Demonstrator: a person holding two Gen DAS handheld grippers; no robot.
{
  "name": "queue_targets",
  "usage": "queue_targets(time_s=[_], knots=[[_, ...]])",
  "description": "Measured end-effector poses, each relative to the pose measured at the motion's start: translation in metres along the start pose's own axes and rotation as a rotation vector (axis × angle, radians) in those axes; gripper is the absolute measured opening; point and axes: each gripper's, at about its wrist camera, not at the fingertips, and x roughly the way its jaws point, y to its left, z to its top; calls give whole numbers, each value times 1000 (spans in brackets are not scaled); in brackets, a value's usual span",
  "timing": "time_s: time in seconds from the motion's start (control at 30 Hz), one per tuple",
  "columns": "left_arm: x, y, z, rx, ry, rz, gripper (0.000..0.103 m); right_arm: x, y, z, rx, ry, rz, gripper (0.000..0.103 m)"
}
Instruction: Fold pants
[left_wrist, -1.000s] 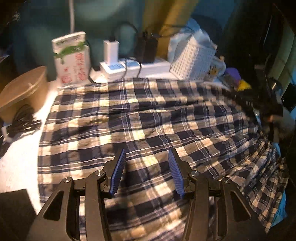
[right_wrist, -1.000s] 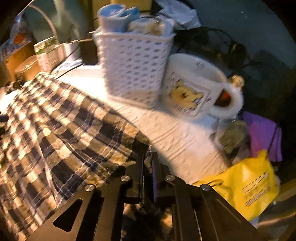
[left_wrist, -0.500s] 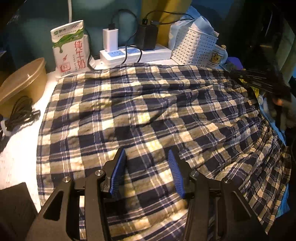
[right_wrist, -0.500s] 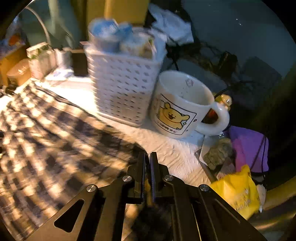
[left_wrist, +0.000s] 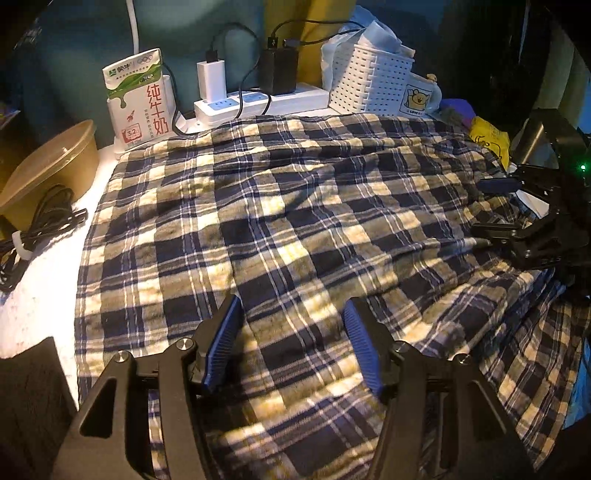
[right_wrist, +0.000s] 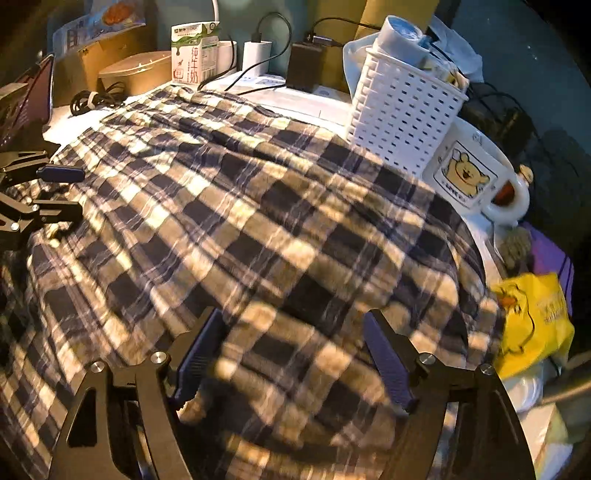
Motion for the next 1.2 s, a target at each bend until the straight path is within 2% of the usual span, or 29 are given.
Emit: queue_targets(time_s=[0.13, 0.2, 0.27, 0.43, 0.8, 0.87, 0.93, 1.1, 1.2], knots=[[-3, -1, -4, 16, 4, 13, 58, -9, -4, -16, 24, 12, 7, 80], [-10, 2, -6, -8, 2, 12, 58, -16, -3, -23, 17, 13, -20, 80], [-20, 3, -9, -13, -21, -1, 58, -25, -2, -32, 10, 0, -65, 80], [-57, -4, -23, 7, -87, 26, 58, -65, -5, -57, 38, -66, -90, 80], [-109, -37, -88, 8, -140, -8, 58, -123, -2, -131, 181, -117, -172, 80], [-114, -46, -102, 17, -147, -10, 63, -130, 3, -146, 206, -119, -175, 80], [-118, -55, -115, 35, -157, -18, 78, -134, 9, -157, 221, -118, -172, 80], [-127, -74, -144, 60, -155, -63, 80, -139, 24, -181, 255, -108, -169, 80], [-135, -83, -158, 91, -169, -58, 80, -144, 30, -190, 276, -111, -176, 80]])
